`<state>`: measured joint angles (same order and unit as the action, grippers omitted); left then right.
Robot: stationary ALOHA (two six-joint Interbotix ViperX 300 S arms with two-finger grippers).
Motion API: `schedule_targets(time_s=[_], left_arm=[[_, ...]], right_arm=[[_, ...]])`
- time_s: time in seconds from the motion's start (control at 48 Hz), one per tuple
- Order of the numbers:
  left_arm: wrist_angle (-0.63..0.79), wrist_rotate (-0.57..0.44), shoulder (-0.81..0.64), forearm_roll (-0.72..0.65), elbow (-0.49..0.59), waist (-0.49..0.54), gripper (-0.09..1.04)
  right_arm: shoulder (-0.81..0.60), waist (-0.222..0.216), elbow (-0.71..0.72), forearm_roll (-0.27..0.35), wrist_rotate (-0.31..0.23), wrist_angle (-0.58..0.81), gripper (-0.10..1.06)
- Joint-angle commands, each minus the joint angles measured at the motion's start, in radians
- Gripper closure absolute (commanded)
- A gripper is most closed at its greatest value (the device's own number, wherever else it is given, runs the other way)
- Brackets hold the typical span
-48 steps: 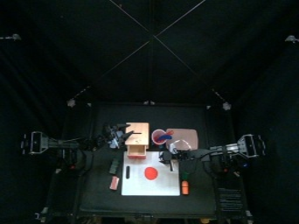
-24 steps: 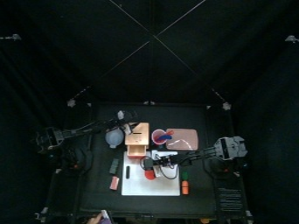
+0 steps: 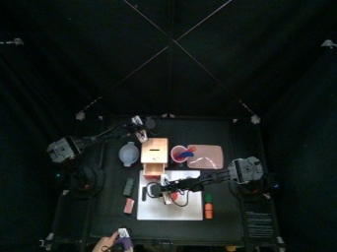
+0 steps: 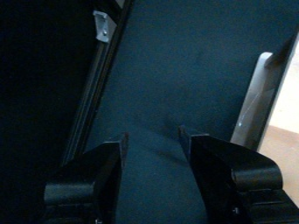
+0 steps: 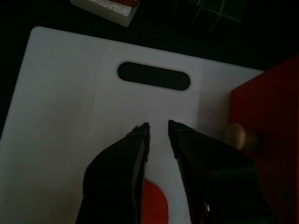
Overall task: Get the cutter from the drawer then cut the dough then place the extra dough in the bowl
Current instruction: Shut the drawer
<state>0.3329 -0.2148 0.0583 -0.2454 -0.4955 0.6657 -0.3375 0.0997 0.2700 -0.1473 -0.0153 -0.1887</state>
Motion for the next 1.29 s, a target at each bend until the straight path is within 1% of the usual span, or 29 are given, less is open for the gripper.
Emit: schedule_targets(time_s=[0.021,0.125,0.25,0.479,0.729,0.917,1.125,1.292], left_arm=[[-0.005,-0.008,0.011,0.008,0.043,-0.009,0.09],[0.0,-0.008,0.021,0.008,0.049,-0.015,0.09],[-0.003,-0.008,0.023,0.008,0.044,-0.018,0.09],[-0.011,-0.008,0.025,0.006,0.041,-0.02,0.09],[-0.021,-0.008,0.031,0.005,0.041,-0.02,0.09],[-0.026,-0.008,0.046,0.006,0.041,-0.02,0.09],[-0.057,-0.006,0.054,0.006,0.041,-0.015,0.09],[-0.063,-0.006,0.054,0.005,0.043,-0.014,0.09]], right_arm=[[-0.002,-0.002,-0.06,0.0,0.0,-0.028,0.32],[-0.015,-0.009,-0.077,-0.011,0.002,-0.041,0.32],[-0.023,-0.035,-0.089,-0.04,-0.002,-0.044,0.32],[-0.023,-0.08,-0.101,-0.06,0.0,-0.044,0.32],[-0.023,-0.126,-0.107,-0.126,-0.002,-0.044,0.32],[-0.023,-0.156,-0.115,-0.15,0.003,-0.048,0.32],[-0.032,-0.189,-0.144,-0.204,-0.002,-0.048,0.32],[-0.046,-0.212,-0.166,-0.233,0.0,-0.048,0.32]])
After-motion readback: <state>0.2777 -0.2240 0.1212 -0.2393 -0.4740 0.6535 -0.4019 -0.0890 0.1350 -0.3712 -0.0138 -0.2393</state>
